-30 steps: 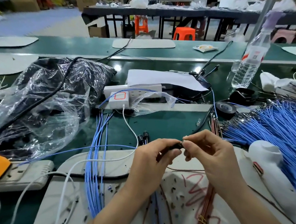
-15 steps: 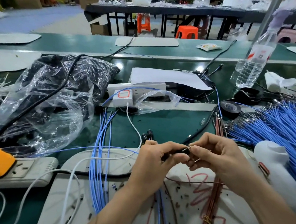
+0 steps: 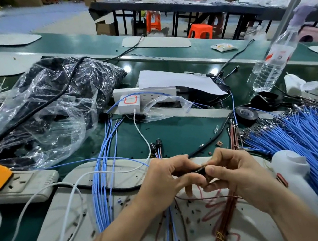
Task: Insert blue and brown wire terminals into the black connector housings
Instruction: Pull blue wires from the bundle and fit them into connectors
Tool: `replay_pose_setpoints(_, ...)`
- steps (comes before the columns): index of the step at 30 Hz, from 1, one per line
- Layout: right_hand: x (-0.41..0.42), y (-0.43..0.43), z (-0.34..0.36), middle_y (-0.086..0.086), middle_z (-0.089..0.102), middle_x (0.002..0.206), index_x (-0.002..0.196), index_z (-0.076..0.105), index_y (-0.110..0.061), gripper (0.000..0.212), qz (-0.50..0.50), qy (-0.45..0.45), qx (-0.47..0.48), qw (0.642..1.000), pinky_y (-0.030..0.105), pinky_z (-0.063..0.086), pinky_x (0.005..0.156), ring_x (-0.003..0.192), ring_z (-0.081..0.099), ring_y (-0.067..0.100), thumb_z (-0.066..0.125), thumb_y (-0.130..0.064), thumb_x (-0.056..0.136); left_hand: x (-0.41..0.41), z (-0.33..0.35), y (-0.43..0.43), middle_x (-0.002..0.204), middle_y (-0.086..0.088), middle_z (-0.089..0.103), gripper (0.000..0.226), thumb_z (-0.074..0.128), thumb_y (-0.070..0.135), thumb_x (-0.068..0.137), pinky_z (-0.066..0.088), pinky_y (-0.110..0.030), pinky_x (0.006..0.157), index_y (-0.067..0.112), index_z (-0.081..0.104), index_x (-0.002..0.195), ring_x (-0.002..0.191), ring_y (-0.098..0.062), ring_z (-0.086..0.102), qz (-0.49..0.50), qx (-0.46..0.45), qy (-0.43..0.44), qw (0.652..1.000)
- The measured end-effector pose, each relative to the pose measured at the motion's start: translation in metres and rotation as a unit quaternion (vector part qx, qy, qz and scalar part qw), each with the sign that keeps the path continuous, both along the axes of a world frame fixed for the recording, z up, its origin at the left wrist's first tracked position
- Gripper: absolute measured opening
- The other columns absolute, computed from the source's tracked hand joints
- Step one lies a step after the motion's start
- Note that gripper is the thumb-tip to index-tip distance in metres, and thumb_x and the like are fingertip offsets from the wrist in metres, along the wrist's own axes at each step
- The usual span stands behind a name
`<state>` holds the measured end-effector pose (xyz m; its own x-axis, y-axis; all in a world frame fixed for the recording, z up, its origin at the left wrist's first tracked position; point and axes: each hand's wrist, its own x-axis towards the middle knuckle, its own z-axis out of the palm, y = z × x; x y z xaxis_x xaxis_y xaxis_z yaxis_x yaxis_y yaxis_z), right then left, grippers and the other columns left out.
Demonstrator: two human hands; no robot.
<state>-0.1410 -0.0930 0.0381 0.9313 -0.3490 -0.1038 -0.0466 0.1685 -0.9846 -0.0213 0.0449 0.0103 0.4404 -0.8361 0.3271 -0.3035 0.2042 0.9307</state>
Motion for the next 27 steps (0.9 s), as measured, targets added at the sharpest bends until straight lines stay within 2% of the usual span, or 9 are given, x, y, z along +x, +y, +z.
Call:
replay_pose_setpoints(2,0.001,-0.001,-0.002,0.02,0.067,0.072,0.065,0.066,-0.012,0.012,-0.001,0.002,0.001,1.0,0.03,0.057,0.058,0.065,0.069,0.027,0.077,-0.016,0.064,-0.001,-0.002,-0.001,0.064,0.012,0.069,0.012,0.075,0.014,0.074,0.037,-0.014,0.1,0.024,0.068,0.076,0.043,-0.002,0.054,0.008,0.007,-0.014,1.0)
replay_pose_setpoints(4,0.001,-0.001,-0.006,0.019,0.068,0.074,0.066,0.065,-0.012,0.013,-0.002,0.0,0.011,1.0,0.031,0.057,0.058,0.066,0.069,0.026,0.076,-0.016,0.065,0.0,-0.003,-0.001,0.064,0.009,0.069,0.01,0.075,0.016,0.074,0.036,-0.012,0.1,0.021,0.067,0.075,0.045,0.0,0.055,0.015,0.009,-0.013,1.0)
replay_pose_setpoints(7,0.002,0.0,-0.009,0.02,0.067,0.077,0.07,0.06,-0.007,0.012,-0.007,-0.014,0.055,0.998,0.029,0.056,0.056,0.067,0.068,0.026,0.072,-0.011,0.072,0.001,-0.002,-0.002,0.063,0.014,0.068,0.01,0.073,0.012,0.078,0.044,-0.003,0.074,0.019,0.067,0.077,0.052,0.001,0.059,0.022,0.0,-0.006,1.0)
replay_pose_setpoints(10,0.002,0.002,-0.006,0.018,0.065,0.073,0.071,0.055,-0.006,0.017,0.012,-0.02,0.097,0.995,0.027,0.054,0.055,0.064,0.066,0.023,0.07,-0.01,0.079,0.0,0.0,-0.003,0.059,0.011,0.066,0.012,0.069,0.016,0.083,0.048,-0.018,0.05,0.025,0.066,0.076,0.048,-0.009,0.057,0.034,0.0,0.011,0.999)
replay_pose_setpoints(12,0.003,0.006,-0.005,0.016,0.061,0.069,0.07,0.055,-0.008,0.025,0.012,-0.021,0.125,0.992,0.025,0.053,0.052,0.059,0.063,0.02,0.076,-0.019,0.073,-0.001,0.002,-0.002,0.061,0.006,0.067,0.01,0.066,0.022,0.084,0.048,-0.024,0.046,0.029,0.066,0.077,0.048,-0.02,0.057,0.048,-0.005,0.011,0.999)
replay_pose_setpoints(16,0.006,0.012,-0.005,0.014,0.059,0.07,0.093,0.055,-0.005,0.057,0.051,-0.029,0.193,0.979,0.023,0.053,0.05,0.056,0.061,0.019,0.09,-0.033,0.058,0.002,0.005,-0.002,0.085,0.008,0.06,0.007,0.064,0.035,0.082,0.051,-0.026,0.067,0.034,0.069,0.086,0.068,-0.014,0.061,0.06,-0.025,-0.043,0.997)
replay_pose_setpoints(19,0.006,0.017,-0.006,0.011,0.059,0.074,0.109,0.058,-0.003,0.072,0.067,-0.016,0.196,0.978,0.022,0.053,0.051,0.06,0.061,0.017,0.089,-0.042,0.057,0.001,0.005,-0.003,0.103,0.006,0.05,0.015,0.062,0.038,0.082,0.053,-0.039,0.081,0.031,0.071,0.092,0.085,-0.021,0.061,0.058,-0.02,-0.034,0.997)
replay_pose_setpoints(22,0.006,0.017,-0.007,0.007,0.058,0.075,0.103,0.066,-0.002,0.074,0.031,-0.009,0.184,0.982,0.019,0.049,0.052,0.063,0.06,0.013,0.092,-0.046,0.049,0.0,0.006,-0.004,0.113,0.0,0.05,0.014,0.064,0.032,0.084,0.052,-0.046,0.086,0.025,0.071,0.093,0.093,-0.027,0.062,0.038,-0.019,-0.006,0.999)
replay_pose_setpoints(27,0.006,0.017,-0.007,0.007,0.055,0.077,0.099,0.07,-0.003,0.065,0.03,-0.036,0.179,0.983,0.017,0.045,0.057,0.065,0.055,0.01,0.09,-0.045,0.053,0.0,0.007,-0.004,0.107,-0.004,0.057,0.021,0.06,0.033,0.084,0.051,-0.03,0.083,0.019,0.069,0.096,0.096,-0.014,0.06,0.017,-0.034,-0.005,0.999)
